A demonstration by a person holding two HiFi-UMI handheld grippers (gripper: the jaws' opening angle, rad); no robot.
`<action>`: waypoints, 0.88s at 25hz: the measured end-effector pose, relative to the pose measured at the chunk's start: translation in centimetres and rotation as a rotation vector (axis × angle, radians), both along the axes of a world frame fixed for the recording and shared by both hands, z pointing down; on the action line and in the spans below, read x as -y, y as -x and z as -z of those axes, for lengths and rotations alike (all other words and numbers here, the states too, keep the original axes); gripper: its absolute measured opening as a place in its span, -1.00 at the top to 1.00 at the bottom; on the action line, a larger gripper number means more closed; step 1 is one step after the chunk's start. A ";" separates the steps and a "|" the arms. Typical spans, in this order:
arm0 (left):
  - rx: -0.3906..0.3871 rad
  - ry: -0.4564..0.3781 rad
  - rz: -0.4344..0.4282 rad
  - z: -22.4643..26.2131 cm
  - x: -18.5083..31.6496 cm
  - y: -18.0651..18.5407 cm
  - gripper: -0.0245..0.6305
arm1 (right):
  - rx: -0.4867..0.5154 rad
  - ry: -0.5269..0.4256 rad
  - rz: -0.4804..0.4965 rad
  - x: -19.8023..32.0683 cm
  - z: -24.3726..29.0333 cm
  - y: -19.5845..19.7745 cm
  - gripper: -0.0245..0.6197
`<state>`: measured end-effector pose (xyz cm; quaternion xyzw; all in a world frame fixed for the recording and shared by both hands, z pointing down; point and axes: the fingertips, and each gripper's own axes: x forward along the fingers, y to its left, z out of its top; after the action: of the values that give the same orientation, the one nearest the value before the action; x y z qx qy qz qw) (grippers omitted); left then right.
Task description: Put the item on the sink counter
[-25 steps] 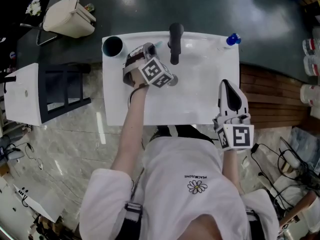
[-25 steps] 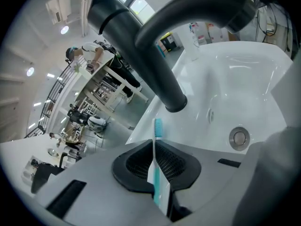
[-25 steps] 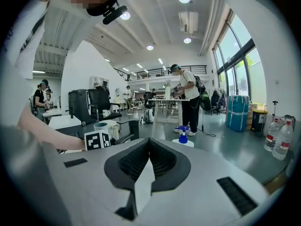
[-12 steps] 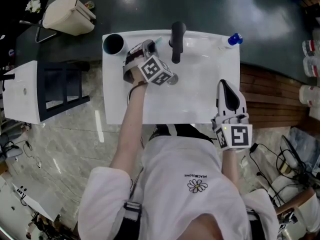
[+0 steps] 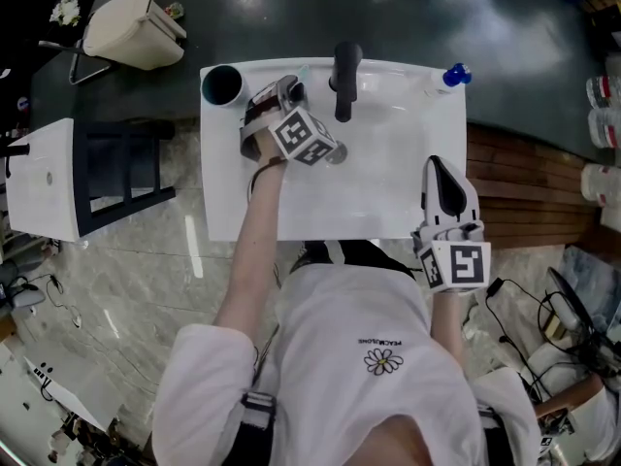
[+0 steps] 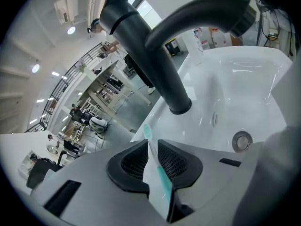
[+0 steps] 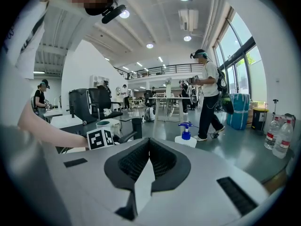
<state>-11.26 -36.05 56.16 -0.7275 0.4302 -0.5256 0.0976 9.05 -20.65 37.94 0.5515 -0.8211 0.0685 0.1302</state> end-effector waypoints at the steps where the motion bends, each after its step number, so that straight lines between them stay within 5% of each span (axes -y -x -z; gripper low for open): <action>1: -0.001 0.000 -0.001 0.1 0.0 0.0 0.75 | -0.001 0.000 0.000 0.0 0.0 0.0 0.89; 13: 0.029 -0.006 -0.051 -0.1 -0.1 -0.3 0.81 | -0.001 -0.001 -0.013 -0.4 0.0 0.2 0.89; 22: 0.132 -0.021 -0.130 -0.2 -0.1 0.2 0.82 | -0.001 0.002 -0.015 -0.4 -0.2 0.3 0.89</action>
<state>-11.46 -35.92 56.37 -0.7166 0.3800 -0.5605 0.1672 8.75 -20.27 38.13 0.5575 -0.8169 0.0703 0.1305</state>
